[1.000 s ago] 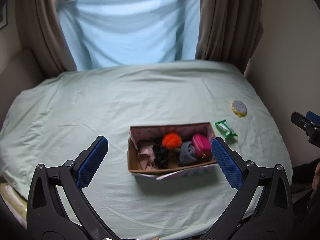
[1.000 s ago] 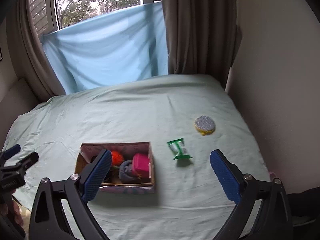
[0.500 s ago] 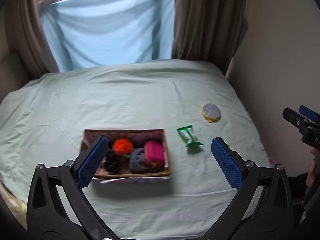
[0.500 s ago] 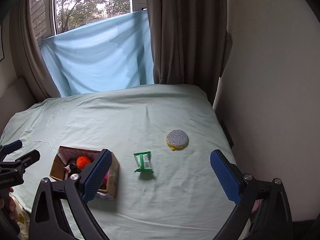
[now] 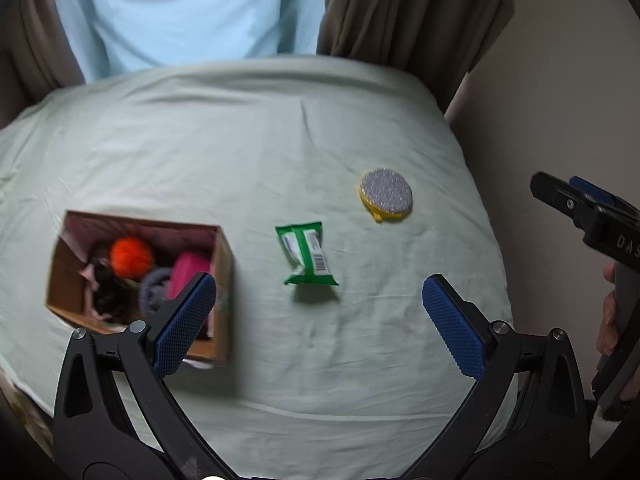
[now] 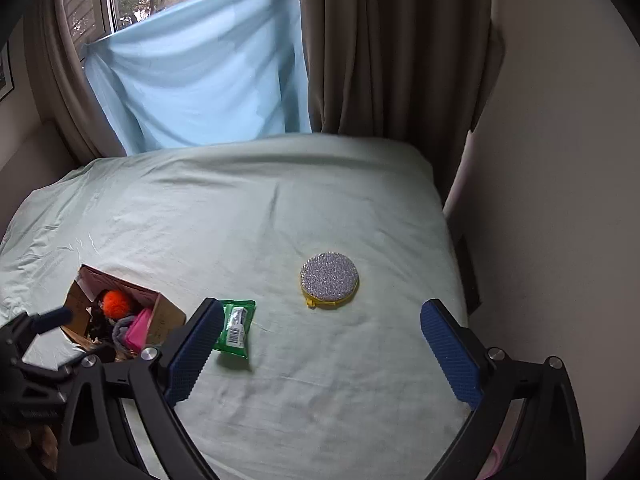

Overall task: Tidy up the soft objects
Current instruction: 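Raise both tools and move toward the wipes pack and sponge, then grasp the green wipes pack with the left tool while the right tool grasps the glitter sponge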

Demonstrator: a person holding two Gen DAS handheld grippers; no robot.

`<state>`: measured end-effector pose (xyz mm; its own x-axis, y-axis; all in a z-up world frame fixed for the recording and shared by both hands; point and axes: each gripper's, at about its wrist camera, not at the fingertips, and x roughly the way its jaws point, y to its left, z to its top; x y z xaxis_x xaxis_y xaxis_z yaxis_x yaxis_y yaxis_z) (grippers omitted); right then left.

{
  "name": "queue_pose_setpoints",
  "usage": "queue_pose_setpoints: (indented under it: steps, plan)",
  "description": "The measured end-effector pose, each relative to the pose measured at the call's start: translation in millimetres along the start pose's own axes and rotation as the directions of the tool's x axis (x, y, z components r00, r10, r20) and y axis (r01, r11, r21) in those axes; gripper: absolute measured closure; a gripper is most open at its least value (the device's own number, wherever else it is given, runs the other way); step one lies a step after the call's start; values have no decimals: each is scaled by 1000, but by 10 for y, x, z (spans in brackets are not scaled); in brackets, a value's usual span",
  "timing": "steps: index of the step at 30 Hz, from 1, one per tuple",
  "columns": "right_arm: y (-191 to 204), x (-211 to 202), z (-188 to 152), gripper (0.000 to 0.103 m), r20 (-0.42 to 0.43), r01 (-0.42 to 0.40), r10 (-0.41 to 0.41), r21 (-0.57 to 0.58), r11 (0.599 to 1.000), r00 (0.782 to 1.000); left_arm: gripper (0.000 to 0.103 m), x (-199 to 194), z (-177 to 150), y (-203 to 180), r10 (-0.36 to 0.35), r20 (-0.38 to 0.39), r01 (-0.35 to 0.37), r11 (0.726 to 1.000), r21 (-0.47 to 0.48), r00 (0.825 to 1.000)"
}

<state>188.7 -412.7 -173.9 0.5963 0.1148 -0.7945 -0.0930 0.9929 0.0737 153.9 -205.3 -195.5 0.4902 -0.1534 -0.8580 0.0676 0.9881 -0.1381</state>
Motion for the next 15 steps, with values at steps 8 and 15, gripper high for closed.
queue_pose_setpoints:
  steps: [8,15]
  plan:
    - [-288,1027,105,5,-77,-55,56,14,998,995,0,1002,9,-117,74,-81,-76,997,-24,994]
    - [-368,1970,118,5,-162,-75,74,1,997,984,0,1818,35,142,86,-147,-105,986,-128,985]
